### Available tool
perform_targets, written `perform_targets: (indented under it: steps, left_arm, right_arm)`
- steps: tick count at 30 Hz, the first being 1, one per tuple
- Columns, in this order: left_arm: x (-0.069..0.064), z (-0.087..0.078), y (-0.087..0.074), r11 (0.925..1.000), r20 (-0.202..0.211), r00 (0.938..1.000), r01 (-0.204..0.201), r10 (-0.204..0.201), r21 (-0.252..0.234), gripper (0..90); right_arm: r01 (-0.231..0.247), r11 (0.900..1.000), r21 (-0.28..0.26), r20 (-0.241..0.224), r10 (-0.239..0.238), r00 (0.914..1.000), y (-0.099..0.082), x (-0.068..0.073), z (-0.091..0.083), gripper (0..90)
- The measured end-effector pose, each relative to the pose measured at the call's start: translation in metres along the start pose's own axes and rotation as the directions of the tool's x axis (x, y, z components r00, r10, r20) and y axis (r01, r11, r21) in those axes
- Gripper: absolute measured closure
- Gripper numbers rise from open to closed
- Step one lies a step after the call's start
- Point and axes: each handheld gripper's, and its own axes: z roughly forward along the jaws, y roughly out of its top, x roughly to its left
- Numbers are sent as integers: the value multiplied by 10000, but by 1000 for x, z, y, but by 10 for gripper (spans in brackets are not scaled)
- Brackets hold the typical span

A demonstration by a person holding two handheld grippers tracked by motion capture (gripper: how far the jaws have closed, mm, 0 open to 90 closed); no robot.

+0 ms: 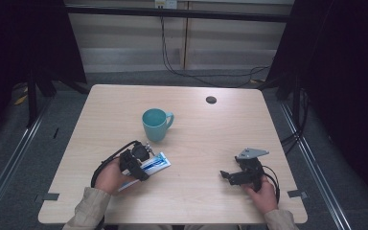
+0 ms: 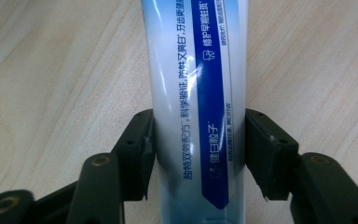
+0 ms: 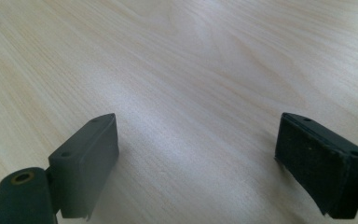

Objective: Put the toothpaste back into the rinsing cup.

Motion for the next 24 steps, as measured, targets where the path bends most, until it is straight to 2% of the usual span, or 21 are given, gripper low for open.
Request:
perform_targets:
  steps: [7,9,18,21,24]
  left_arm:
    - [-2,0,6,9990,-23,9999,157,-156,417,521]
    - [-1,0,7,9984,-27,10000,34,-32,570,529]
    - [-3,0,10,9972,-90,9998,170,-164,731,574]
    - [-3,-4,11,9969,-87,9997,251,-245,745,689]
    - [-3,-7,10,9978,-141,9997,194,-185,641,734]
  right_arm:
    - [-5,10000,5,0,5,10000,0,0,0,127]
    - [-6,10000,5,1,6,10000,0,0,0,127]
    - [-12,10000,5,-2,12,10000,0,0,0,127]
    - [2,10000,1,1,-2,10000,0,0,0,127]
    - [0,10000,-1,-3,0,10000,0,0,0,127]
